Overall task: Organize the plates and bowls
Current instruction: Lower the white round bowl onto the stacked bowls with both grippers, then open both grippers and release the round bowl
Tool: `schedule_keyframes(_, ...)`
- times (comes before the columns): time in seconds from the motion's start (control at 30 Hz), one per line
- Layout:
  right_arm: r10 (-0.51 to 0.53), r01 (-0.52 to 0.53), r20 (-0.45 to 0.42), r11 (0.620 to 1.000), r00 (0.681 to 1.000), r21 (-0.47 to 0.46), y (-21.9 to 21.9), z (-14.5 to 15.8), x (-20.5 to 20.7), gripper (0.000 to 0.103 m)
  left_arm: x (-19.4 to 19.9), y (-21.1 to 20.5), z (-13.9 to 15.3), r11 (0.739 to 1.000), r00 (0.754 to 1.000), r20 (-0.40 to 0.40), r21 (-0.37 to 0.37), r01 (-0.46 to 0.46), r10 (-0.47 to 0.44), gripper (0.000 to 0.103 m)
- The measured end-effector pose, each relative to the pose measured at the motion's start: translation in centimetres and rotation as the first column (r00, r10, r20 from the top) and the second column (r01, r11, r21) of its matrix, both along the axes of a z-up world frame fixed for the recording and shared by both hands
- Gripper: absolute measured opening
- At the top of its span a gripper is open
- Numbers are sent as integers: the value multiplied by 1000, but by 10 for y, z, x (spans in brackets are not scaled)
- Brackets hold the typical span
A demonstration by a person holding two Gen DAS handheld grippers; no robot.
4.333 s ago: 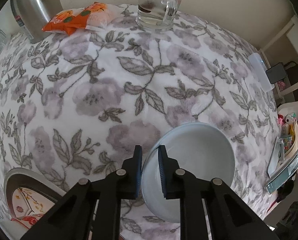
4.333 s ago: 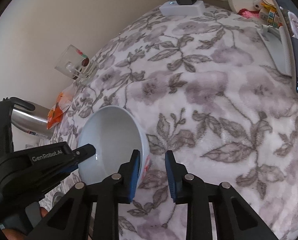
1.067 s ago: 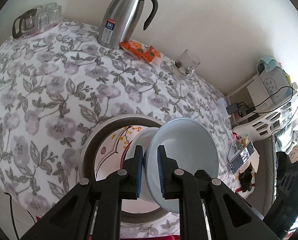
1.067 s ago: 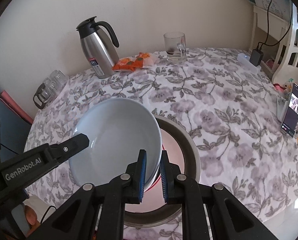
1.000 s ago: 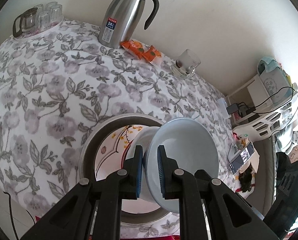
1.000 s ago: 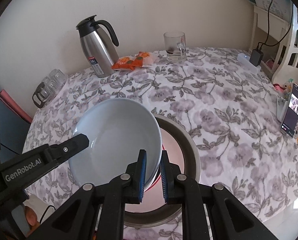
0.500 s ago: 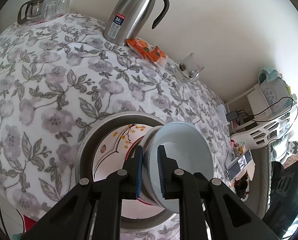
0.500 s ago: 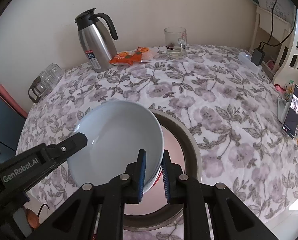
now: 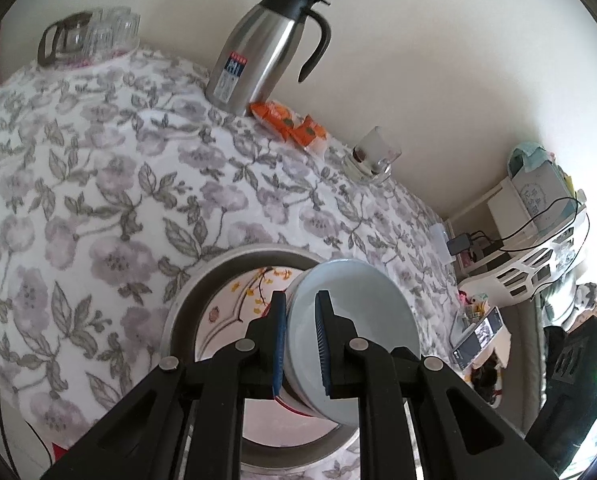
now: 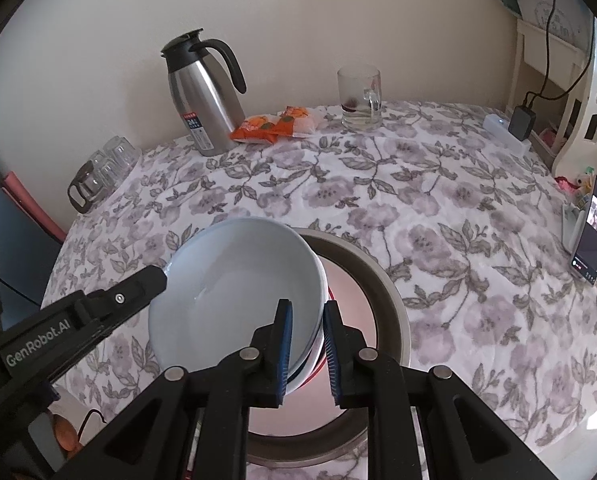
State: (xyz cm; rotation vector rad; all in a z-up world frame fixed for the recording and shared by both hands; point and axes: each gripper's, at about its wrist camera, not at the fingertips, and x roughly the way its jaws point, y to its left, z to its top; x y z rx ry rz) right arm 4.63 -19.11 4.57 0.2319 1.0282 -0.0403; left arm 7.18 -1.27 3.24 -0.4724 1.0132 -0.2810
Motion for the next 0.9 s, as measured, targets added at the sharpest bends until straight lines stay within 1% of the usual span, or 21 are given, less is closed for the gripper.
schedule_keyframes(0.3, 9, -8, 24, 1000, 1000, -16, 1, 4, -4, 19, 0, -2, -7, 1000, 1000, -4, 24, 6, -6, 15)
schedule_keyframes(0.47, 8, -8, 36, 1000, 999, -6, -1, 6, -6, 19, -2, 1, -3, 1000, 1000, 10, 29, -2, 2, 15)
schedule_keyframes(0.5, 9, -9, 40, 1000, 999, -5, -1, 7, -6, 20, -3, 1, -1, 999, 1000, 18, 33, -1, 0, 15)
schedule_keyframes(0.53, 10, -10, 47, 1000, 999, 0, -2, 9, -7, 25, -4, 1, 0, 999, 1000, 23, 36, -1, 0, 15)
schedule_keyframes(0.6, 11, -11, 54, 1000, 998, 1, -2, 10, -9, 31, -6, 2, 4, 999, 999, 38, 31, -7, 6, 15)
schedule_keyframes(0.67, 5, -5, 57, 1000, 998, -3, -2, 11, -11, 35, -9, 3, 8, 999, 999, 54, 41, -2, 0, 15)
schedule_keyframes(0.7, 3, -3, 57, 1000, 998, -3, -3, 11, -12, 40, -10, 3, 10, 999, 998, 60, 51, -4, 1, 16)
schedule_keyframes(0.73, 0, 0, 57, 1000, 998, -2, -4, 11, -14, 48, -11, 3, 12, 998, 998, 66, 62, -7, 3, 20)
schedule_keyframes(0.77, -3, 4, 58, 1000, 998, -1, -5, 11, -15, 52, -13, 4, 13, 997, 997, 72, 71, -10, 5, 28)
schedule_keyframes(0.8, -6, 6, 61, 1000, 998, -1, -6, 12, -17, 57, -14, 5, 14, 997, 997, 78, 76, -13, 7, 33)
schedule_keyframes(0.83, -8, 8, 70, 1000, 998, 2, -7, 13, -20, 57, -17, 7, 15, 996, 996, 84, 84, -19, 11, 45)
schedule_keyframes(0.87, -9, 9, 74, 1000, 997, 6, -8, 14, -22, 58, -19, 8, 16, 996, 996, 88, 90, -23, 16, 52)
schedule_keyframes(0.9, -10, 10, 77, 1000, 997, 10, -9, 15, -24, 61, -21, 10, 17, 995, 995, 96, 98, -30, 21, 54)
